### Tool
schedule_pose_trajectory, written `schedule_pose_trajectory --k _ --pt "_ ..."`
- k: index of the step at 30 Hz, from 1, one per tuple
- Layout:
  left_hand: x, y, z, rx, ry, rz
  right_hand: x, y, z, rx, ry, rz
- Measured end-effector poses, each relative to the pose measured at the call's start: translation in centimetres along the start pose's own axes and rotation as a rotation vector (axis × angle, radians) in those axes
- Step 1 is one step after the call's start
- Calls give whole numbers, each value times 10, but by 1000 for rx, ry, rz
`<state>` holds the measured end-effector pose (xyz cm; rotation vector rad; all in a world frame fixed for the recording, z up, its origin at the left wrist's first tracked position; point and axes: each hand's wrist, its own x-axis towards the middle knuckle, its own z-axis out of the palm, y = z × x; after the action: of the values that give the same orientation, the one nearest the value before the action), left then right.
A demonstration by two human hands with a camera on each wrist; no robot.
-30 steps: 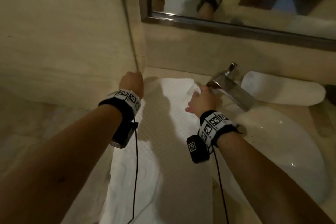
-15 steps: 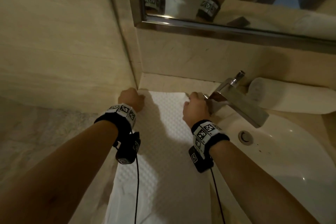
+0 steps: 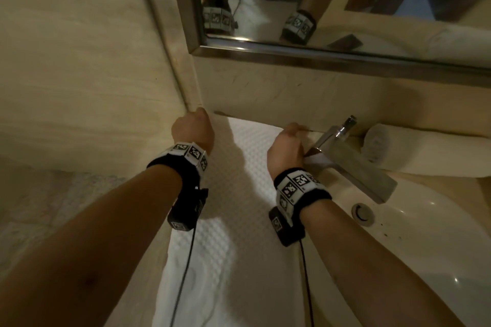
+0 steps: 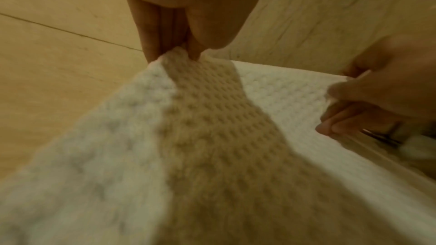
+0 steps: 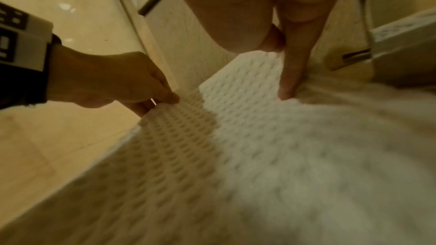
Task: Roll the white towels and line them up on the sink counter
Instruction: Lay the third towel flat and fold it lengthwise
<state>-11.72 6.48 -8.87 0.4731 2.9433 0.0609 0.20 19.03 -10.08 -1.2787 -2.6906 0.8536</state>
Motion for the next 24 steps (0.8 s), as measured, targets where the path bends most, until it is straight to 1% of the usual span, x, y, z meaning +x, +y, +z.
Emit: schedule_pose_trajectory --k 2,4,7,8,9,10,11,12,13,14,15,16,18,19,21,24 --pt "13 3 0 -23 19 -11 9 -4 6 54 26 41" --pt "21 5 8 -79 3 -16 16 -5 15 72 20 70" --pt "17 8 30 -203 -60 -69 16 -1 27 -66 -7 92" --pt "9 9 38 -199 -61 -74 11 2 30 -90 15 63" --pt "0 11 45 -170 -35 -56 6 6 32 -97 44 -5" --pt "-11 14 53 -115 -10 -10 0 11 34 -121 58 -108" --pt "-22 18 61 -50 -15 61 -5 15 36 -170 29 -225" --pt "-34 22 71 1 -33 144 -10 20 36 -225 -46 -331" --pt "-42 24 79 22 -53 206 -10 23 37 -268 -156 -395" --pt "-48 26 84 15 -69 227 -10 27 37 -298 -272 -406" --pt "-47 27 85 0 -87 221 -6 28 36 -313 -355 -395" --pt "-46 29 83 -7 -124 206 -4 30 34 -325 -394 -379" --pt "-41 29 74 22 -213 199 -4 32 26 -329 -384 -353" --pt "-41 28 68 31 -232 212 -7 33 21 -317 -374 -352" --pt "-51 27 59 58 -214 262 -17 38 13 -278 -366 -389" --pt "-85 28 50 136 -244 299 -33 48 3 -269 -394 -421"
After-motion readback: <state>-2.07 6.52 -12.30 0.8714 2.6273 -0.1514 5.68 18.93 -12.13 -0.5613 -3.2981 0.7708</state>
